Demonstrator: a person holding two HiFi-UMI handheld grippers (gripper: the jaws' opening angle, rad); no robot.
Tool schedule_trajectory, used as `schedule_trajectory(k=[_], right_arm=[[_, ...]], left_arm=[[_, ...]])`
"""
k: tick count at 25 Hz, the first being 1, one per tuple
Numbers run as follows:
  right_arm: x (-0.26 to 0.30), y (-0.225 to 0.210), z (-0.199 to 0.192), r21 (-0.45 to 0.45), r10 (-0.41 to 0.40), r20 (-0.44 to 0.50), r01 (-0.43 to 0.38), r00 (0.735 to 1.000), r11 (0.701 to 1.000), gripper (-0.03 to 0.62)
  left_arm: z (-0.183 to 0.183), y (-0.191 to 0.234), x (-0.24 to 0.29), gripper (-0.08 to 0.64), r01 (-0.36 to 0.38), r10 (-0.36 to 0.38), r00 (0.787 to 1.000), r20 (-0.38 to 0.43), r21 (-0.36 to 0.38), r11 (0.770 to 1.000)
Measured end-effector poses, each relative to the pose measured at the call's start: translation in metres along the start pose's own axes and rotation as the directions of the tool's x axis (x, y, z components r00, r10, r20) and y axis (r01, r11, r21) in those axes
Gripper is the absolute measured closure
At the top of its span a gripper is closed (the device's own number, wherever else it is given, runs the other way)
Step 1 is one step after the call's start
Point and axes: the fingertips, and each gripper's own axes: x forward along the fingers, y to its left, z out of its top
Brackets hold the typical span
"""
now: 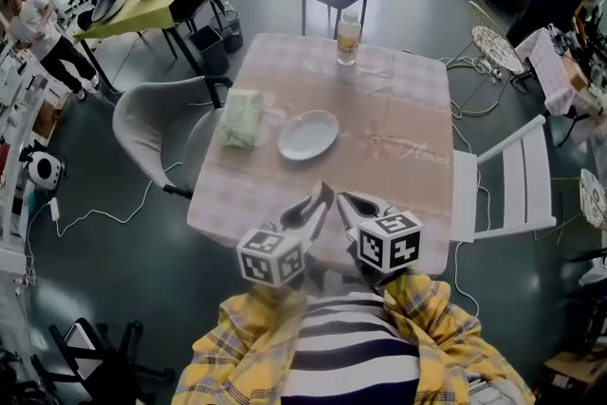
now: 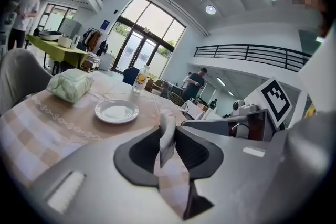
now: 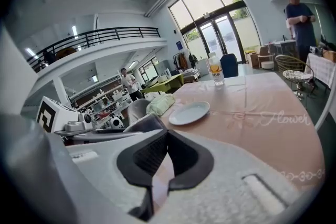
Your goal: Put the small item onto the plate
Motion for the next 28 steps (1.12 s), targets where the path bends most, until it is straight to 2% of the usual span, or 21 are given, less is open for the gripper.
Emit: schedule_trajectory(k=[18,28], right_arm=[[0.077,-0.026,0.063,-0.002,-0.093,0.0,0.093,0.996,0.996,0.591],[0.11,-0.048,0.083,0.016,-0.16,-0.016,0.16,0.987,0.987,0.591]], left_arm=[[0.071,0.065,0.066,0.469,-0.001,0.003,1.0,-0.029,0.053,0.999],[0.078,0.092,0.096,0.469,0.009,-0.004,0.996,-0.084,0.06,0.998]])
